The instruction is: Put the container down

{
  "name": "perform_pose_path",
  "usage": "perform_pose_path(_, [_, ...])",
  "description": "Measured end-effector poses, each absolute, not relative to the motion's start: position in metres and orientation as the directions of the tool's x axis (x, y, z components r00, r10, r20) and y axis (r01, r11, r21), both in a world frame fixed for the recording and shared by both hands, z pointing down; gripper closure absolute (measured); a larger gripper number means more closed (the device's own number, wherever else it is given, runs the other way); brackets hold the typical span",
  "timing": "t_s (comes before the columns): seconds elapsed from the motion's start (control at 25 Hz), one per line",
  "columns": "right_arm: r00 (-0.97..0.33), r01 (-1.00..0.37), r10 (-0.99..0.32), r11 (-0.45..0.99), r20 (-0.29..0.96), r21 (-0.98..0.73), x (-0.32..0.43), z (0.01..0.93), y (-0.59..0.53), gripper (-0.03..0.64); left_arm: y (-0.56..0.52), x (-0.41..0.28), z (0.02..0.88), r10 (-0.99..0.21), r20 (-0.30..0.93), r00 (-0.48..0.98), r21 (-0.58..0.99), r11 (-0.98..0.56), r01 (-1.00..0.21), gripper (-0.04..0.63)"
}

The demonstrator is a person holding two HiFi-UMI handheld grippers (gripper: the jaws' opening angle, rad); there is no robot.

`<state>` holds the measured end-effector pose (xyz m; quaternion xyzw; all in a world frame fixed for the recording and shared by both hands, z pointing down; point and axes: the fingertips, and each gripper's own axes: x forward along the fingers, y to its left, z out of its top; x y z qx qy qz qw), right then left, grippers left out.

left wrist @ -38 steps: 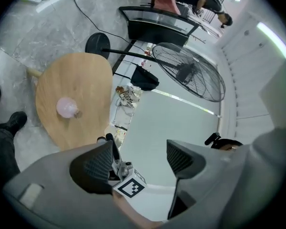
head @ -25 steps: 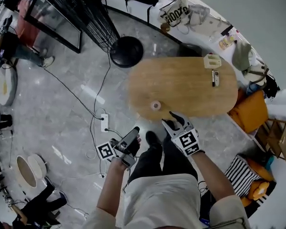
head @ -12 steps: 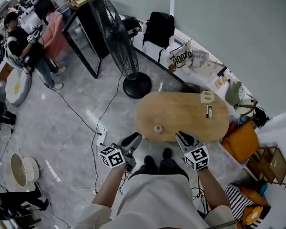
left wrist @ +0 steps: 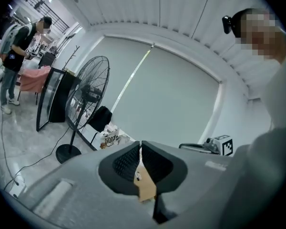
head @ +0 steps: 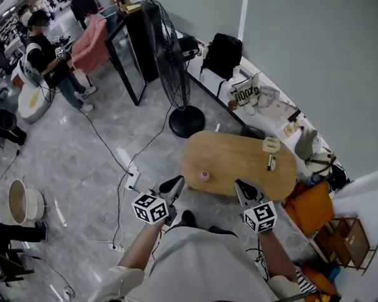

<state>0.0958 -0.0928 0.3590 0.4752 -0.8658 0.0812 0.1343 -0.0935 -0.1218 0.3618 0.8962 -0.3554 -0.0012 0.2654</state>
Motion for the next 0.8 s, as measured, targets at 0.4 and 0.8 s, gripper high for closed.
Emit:
perform_pose_path(0.4, [-0.587, -0.79, -0.764, 0.613, 0.268, 0.018, 0.138, 0.333, -0.05, 0.614, -0.063, -0.064, 0.343, -0.713, 0.181, 0.677, 0.459, -0.547, -0.7, 0.575])
perform_pose_path(0.8, [-0.624, -0.758, -0.737, 0.652, 0.259, 0.03, 0.138, 0.328, -0.019, 0.614, -0.017, -0.057, 0.33, -0.735, 0.161, 0.659, 0.451, -0.539, -0.711, 0.575])
